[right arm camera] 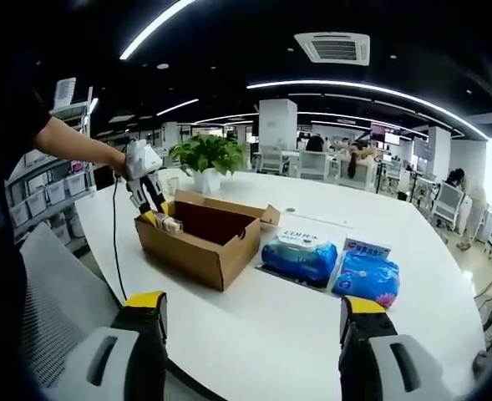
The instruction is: Operate the shoe box by opening the lid, removing the specified soft item, and placing it in the target area until the item is outside and the box remains undamaged.
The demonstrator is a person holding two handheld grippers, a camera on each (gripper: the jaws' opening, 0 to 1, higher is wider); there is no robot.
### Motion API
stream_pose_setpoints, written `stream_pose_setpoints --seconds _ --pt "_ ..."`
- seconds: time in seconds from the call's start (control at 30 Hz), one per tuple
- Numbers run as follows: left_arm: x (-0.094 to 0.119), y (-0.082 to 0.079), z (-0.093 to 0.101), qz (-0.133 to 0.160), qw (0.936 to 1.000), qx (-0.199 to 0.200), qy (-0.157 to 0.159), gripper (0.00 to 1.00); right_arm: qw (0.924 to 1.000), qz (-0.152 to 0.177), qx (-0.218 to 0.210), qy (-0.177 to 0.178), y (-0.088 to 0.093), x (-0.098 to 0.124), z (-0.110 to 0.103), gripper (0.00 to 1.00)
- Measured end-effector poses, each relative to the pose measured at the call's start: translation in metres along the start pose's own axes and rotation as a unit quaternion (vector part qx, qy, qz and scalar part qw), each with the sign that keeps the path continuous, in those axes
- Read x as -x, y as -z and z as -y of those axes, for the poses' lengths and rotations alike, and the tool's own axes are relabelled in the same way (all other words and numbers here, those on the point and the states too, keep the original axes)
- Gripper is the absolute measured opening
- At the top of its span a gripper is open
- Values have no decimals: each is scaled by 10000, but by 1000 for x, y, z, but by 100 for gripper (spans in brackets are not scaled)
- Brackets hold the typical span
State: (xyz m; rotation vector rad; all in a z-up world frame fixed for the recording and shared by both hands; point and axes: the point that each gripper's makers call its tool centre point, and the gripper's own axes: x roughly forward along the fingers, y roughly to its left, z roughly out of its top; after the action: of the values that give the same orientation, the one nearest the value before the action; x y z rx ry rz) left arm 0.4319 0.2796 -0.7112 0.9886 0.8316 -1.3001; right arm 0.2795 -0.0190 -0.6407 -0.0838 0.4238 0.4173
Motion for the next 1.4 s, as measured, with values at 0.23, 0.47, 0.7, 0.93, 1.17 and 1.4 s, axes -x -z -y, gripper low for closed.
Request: stream_pose_setpoints --seconds 0.23,0.47,0.7,0.93,1.17,1.4 --pt "10 -9 4 196 9997 34 -105 19 9995 86 174 -230 -12 -2 -9 81" --pt "20 -19 9 366 9992 23 -181 19 9984 246 323 -392 -27 -4 -14 78" --pt "27 -29 16 538 9982 -23 -249 19 9957 392 542 -646 -40 -9 -24 74" --pt "34 -39 25 699 9971 -71 -286 19 9920 493 749 -887 -51 -18 -35 69" --pt "41 -49 33 875 9957 -121 -290 19 9886 529 892 -1092 -57 -25 -46 66" --pt "46 -61 44 1034 9941 -245 -227 19 9845 577 1008 -1317 -61 -28 -57 61"
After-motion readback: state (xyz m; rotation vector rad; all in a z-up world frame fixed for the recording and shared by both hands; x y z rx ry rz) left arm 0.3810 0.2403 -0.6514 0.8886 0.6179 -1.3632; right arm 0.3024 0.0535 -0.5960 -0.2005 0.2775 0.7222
